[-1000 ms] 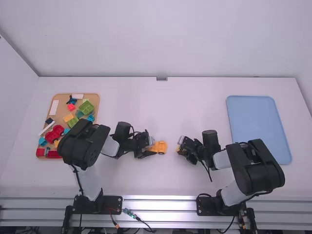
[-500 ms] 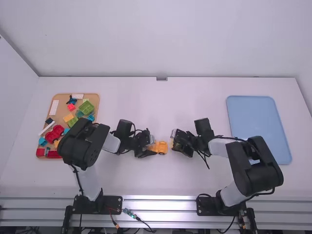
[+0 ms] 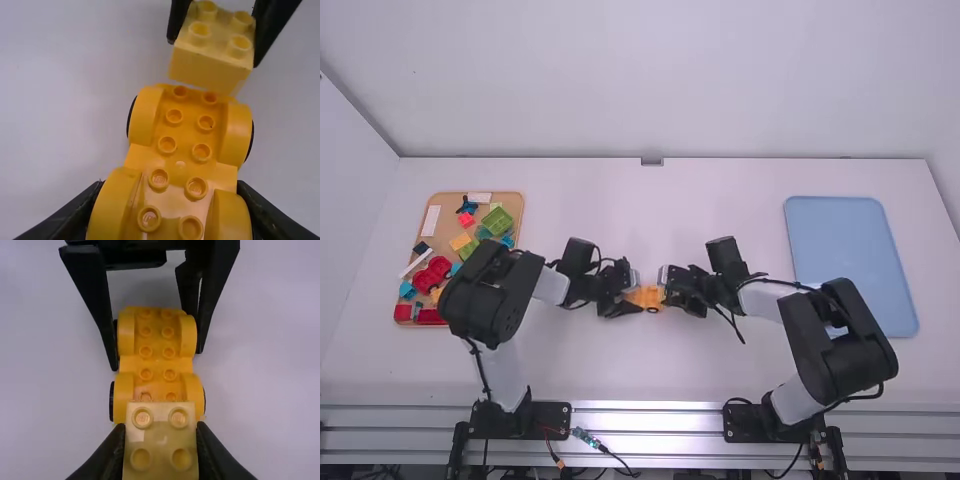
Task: Assemble lego blocks to make yellow taxi
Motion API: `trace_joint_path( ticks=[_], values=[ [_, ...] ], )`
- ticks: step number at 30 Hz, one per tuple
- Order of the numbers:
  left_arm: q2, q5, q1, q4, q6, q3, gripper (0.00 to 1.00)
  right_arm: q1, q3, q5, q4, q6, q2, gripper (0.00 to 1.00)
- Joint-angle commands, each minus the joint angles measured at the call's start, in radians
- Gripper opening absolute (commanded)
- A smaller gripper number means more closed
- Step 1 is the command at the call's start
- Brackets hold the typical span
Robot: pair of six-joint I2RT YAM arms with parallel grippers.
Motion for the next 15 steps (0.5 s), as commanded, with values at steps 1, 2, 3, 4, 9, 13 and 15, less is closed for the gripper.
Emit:
trace_joint_path(
  ticks=[1, 2, 3, 4, 9, 13, 15],
  values=[
    [0.017, -0.043, -0.009, 0.038, -0.053, -0.049, 0.58, -0.001, 0.024, -0.038, 0.000, -0.010, -0.014, 0.00],
    [0.017, -0.043, -0.011, 0.064, -0.073, -0.059, 0.59, -0.001, 0.023, -0.045, 0.000, -0.013, -0.014, 0.00],
    [0.017, -0.043, -0.012, 0.091, -0.090, -0.070, 0.58, -0.001, 0.023, -0.059, 0.001, -0.012, -0.014, 0.00],
    [0.017, -0.048, -0.014, 0.117, -0.095, -0.084, 0.57, -0.001, 0.024, -0.066, 0.002, -0.012, -0.014, 0.00],
    [0.017, -0.050, -0.016, 0.143, -0.100, -0.108, 0.58, 0.018, 0.024, -0.067, 0.026, -0.005, -0.014, 0.00],
    [0.017, -0.052, -0.016, 0.135, -0.101, -0.105, 0.58, 0.043, 0.024, -0.061, 0.027, -0.013, -0.012, 0.00],
    [0.017, -0.050, -0.016, 0.123, -0.100, -0.099, 0.57, 0.050, 0.024, -0.066, 0.051, -0.003, -0.002, 0.00]
  ],
)
